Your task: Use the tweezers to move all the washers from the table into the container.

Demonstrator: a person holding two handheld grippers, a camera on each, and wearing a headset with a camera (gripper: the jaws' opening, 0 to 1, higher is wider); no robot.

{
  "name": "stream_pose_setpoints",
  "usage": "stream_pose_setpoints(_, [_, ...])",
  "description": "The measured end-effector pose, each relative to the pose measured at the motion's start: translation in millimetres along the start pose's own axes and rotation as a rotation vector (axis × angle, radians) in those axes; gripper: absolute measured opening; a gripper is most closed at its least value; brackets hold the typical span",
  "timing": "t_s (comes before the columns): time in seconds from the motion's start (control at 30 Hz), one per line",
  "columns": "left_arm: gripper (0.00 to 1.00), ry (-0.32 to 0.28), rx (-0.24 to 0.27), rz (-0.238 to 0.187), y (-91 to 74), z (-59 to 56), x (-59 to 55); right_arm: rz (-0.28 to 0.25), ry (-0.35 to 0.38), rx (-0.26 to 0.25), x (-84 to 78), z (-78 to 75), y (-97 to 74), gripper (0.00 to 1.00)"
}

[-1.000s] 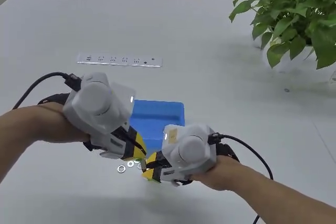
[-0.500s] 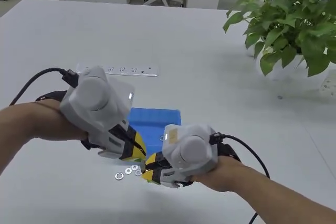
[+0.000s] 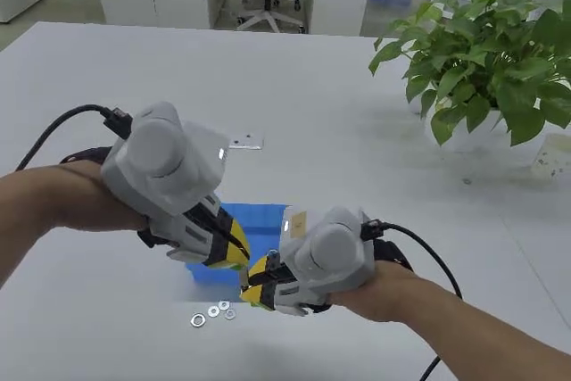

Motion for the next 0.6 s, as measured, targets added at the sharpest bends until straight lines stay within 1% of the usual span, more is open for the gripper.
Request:
stream_pose_setpoints(0.2, [0.05,0.015,0.002,-0.001,-2.6,8.6,5.6,-0.006,0.001,-0.014,2.3,-10.4,-4.4,0.1])
stream_pose_setpoints(0.37, [0.05,0.021,0.015,-0.005,-5.7,19.1,9.5,-0.014,0.001,-0.028,5.6,-21.5,-7.7,0.1])
stream_pose_setpoints(0.6, [0.05,0.032,0.018,0.001,-5.8,31.4,11.4,-0.015,-0.002,-0.036,6.2,-35.3,-7.5,0.1])
Point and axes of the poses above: the centre of the closed fingertips' face, and the gripper's own axes: y roughly forward along the fingers, z roughly to its left, x roughly out of its top, the point moved 5 cm from there along -y, roughly backward along the fingers, and after that the axes turned 2 degrees about -z, right-handed, at the moved point
